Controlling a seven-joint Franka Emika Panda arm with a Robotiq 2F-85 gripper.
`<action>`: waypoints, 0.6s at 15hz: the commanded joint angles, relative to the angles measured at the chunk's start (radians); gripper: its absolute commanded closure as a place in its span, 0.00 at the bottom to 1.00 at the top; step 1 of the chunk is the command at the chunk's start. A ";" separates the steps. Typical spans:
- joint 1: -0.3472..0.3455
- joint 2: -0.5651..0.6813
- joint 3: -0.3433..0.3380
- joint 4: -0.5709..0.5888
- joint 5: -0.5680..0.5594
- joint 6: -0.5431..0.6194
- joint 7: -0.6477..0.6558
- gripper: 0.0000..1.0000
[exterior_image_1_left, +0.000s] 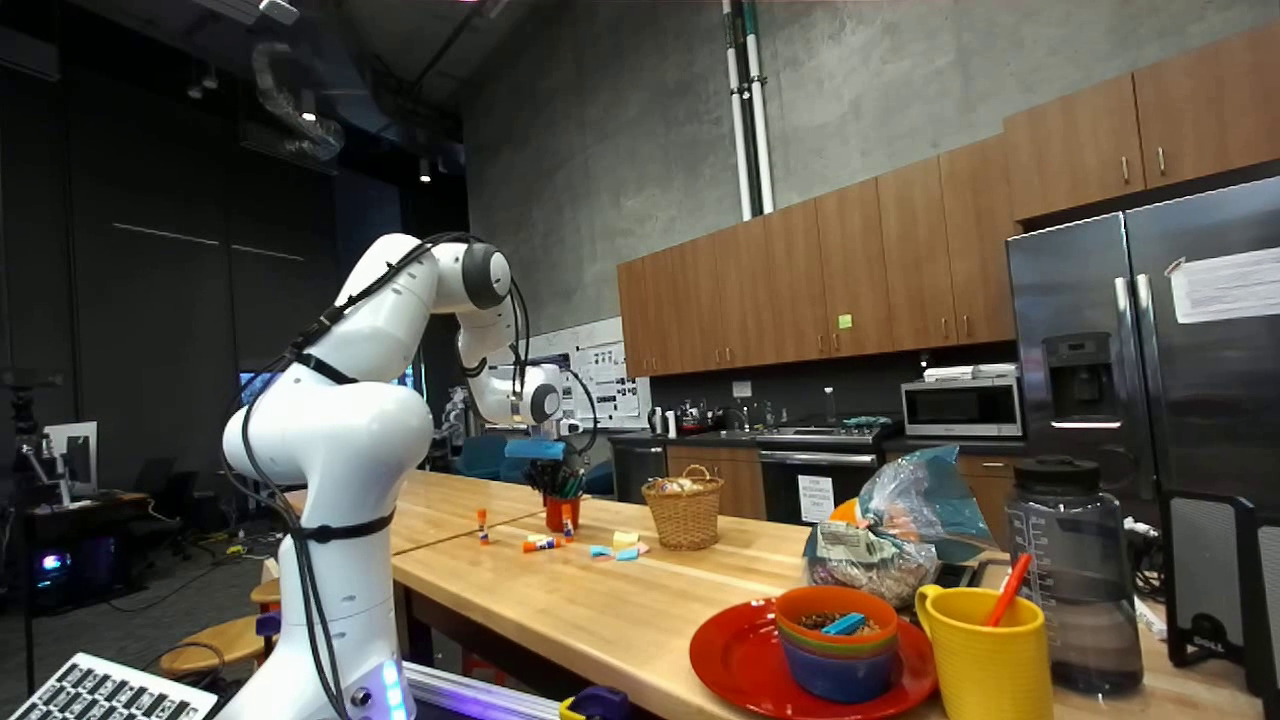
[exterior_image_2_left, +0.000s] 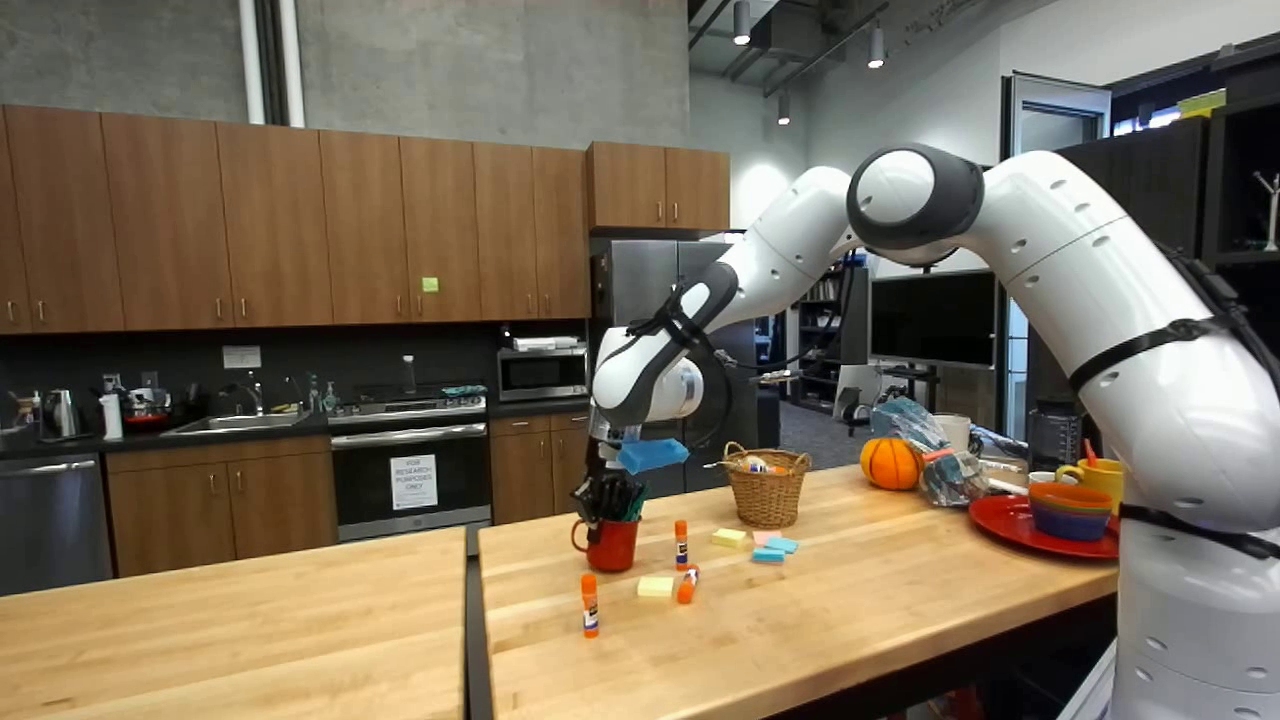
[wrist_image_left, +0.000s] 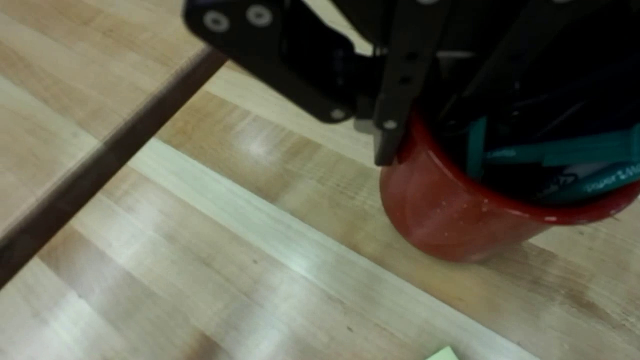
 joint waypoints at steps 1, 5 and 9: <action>-0.057 0.015 0.041 -0.015 0.131 0.051 0.005 0.98; -0.088 0.018 0.070 -0.021 0.261 0.090 0.010 0.98; -0.114 0.022 0.105 -0.030 0.382 0.135 0.006 0.98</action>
